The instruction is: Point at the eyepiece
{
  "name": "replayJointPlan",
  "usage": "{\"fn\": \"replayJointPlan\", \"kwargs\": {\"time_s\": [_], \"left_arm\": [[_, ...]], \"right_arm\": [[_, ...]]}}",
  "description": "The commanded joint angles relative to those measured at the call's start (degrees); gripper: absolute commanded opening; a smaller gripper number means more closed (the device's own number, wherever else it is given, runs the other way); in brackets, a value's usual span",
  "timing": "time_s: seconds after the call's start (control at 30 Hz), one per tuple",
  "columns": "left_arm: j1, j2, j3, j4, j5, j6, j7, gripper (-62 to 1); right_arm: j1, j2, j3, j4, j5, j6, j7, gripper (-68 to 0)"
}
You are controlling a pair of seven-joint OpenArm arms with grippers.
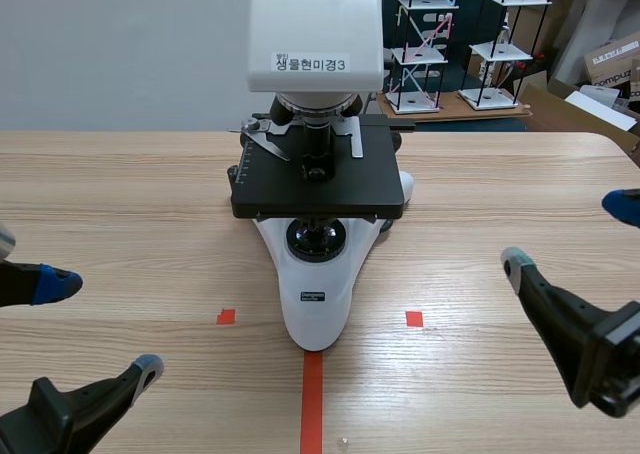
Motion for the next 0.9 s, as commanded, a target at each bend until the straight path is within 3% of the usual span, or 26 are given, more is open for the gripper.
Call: {"fn": "replayJointPlan", "kwargs": {"time_s": [0.0, 0.1, 0.2, 0.43, 0.87], "left_arm": [[-0.15, 0.02, 0.37, 0.59, -0.37, -0.04, -0.79, 1.4], [-0.17, 0.13, 0.37, 0.59, -0.98, -0.04, -3.30, 1.4], [-0.17, 0.15, 0.37, 0.59, -2.58, -0.04, -7.78, 1.4], [-0.17, 0.15, 0.35, 0.59, -2.51, 0.20, -20.41, 1.4], [-0.17, 0.15, 0.37, 0.59, -2.54, 0.15, -22.25, 1.4]], "right_arm": [[0.39, -0.13, 0.63, 0.33, 0.55, 0.04, -0.04, -8.4], [0.39, -0.17, 0.63, 0.33, 0.52, 1.29, -3.28, -8.4], [0.42, -0.15, 0.63, 0.33, 0.61, 1.27, -3.32, -8.4], [0.39, -0.17, 0.63, 0.33, 0.59, 1.27, -3.28, -8.4], [0.39, -0.17, 0.63, 0.33, 0.59, 1.27, -3.28, -8.4]]}}
